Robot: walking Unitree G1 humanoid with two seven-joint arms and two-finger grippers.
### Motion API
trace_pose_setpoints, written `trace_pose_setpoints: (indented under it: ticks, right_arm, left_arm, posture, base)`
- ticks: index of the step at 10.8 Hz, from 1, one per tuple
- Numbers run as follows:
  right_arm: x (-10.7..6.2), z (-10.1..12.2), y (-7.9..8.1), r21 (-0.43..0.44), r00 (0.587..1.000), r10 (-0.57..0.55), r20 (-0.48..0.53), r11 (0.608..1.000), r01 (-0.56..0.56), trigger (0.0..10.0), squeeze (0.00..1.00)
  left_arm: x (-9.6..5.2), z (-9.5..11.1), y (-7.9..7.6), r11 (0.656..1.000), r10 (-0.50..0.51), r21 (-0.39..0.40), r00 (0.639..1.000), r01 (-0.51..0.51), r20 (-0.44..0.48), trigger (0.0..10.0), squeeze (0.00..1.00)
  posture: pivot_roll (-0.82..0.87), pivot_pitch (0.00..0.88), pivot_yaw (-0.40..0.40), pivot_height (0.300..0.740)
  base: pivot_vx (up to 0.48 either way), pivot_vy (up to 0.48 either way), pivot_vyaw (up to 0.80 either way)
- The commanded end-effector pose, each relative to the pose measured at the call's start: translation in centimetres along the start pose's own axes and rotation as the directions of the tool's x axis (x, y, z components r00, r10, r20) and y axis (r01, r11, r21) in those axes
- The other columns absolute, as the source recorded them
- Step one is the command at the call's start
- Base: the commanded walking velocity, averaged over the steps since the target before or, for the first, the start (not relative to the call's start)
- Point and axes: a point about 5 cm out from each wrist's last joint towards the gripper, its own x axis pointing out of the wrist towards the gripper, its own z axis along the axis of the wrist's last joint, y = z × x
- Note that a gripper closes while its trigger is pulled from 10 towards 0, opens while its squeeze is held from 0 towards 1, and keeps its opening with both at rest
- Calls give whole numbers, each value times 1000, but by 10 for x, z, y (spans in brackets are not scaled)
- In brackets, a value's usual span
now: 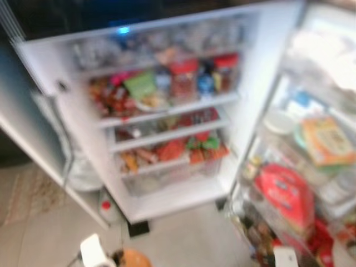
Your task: Restocking fridge
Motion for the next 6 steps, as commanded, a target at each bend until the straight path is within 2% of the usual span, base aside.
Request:
trace_pose_setpoints:
  ticks: [1,2,4,5,6]
  right_arm:
    - [-1,-5,-1,9,1000,-3,-20,1000,3,10000,0]
    - [-1,-6,-1,8,1000,-1,-22,1000,2,10000,0]
    - [-1,-8,1,6,1000,7,-26,1000,-7,10000,0]
    - [-1,-7,1,2,999,15,-28,1000,-15,10000,0]
    - [-1,-6,2,1,999,19,-27,1000,-19,10000,0]
  left_arm:
    - [2,9,-7,999,-37,-6,999,37,38,10000,0]
    - [4,23,-14,997,-76,-11,993,77,87,10000,0]
    - [4,57,-28,986,-163,-3,959,169,232,10000,0]
    - [3,74,-43,967,-246,16,920,254,305,10000,0]
    - [1,87,-59,936,-326,-2,871,351,369,10000,0]
  posture:
    - [-65,24,73,740]
    - [-65,24,73,740]
    - [-61,32,75,740]
    - [-53,34,76,740]
    - [-62,40,81,740]
  base:
    - [0,0,0]
    - [0,0,0]
    - [0,0,0]
    - [0,0,0]
    - [0,0,0]
